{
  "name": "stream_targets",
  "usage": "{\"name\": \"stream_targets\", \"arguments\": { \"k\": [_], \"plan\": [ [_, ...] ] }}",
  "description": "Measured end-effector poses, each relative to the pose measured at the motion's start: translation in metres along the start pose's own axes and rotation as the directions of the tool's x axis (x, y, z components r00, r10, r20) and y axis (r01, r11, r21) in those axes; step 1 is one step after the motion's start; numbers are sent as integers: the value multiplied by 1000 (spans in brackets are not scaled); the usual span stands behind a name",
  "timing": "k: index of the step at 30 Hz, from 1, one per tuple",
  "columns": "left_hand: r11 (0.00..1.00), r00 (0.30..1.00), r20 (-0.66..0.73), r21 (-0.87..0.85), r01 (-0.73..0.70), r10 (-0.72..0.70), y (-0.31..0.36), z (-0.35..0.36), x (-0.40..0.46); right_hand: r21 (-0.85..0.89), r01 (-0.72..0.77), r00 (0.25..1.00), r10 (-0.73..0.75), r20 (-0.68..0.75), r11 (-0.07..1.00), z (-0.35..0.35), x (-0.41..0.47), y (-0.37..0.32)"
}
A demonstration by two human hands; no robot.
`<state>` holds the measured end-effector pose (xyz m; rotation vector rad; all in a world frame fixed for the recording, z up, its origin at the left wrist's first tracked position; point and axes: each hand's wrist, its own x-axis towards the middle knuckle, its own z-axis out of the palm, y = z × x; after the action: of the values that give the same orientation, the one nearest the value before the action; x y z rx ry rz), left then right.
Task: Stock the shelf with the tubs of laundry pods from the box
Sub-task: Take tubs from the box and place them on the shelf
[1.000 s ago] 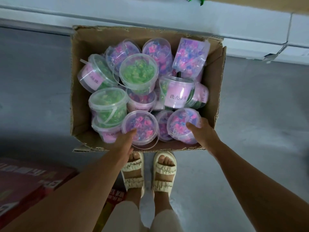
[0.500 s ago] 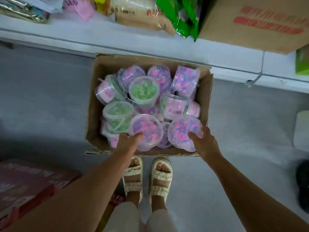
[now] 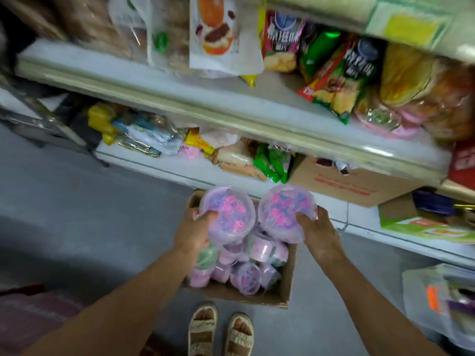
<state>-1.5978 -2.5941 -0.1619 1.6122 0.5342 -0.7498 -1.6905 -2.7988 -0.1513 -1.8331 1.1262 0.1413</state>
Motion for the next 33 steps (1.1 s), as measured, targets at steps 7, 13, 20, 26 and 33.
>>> {"name": "stream_targets", "arguments": {
  "k": [7,13,20,26,33],
  "plan": [
    [967,983,26,-184,-175,183,140,-41,-100,220,152,988,-156,3,964,-64,-76,-141],
    [924,939,79,-226,-309,333,237,-83,-163,380,291,954,-296,-48,878,-105,-126,-234],
    [850,864,112,-277,-447,491,332,-121,-225,493,401,908,-406,-104,772,-151,-179,-323],
    [797,804,142,-312,-517,578,392,-127,-274,519,481,861,-492,-127,707,-197,-209,-383],
    [734,775,77,-389,-556,627,430,-119,-307,546,534,814,-567,-126,645,-235,-215,-427]
  ]
}}
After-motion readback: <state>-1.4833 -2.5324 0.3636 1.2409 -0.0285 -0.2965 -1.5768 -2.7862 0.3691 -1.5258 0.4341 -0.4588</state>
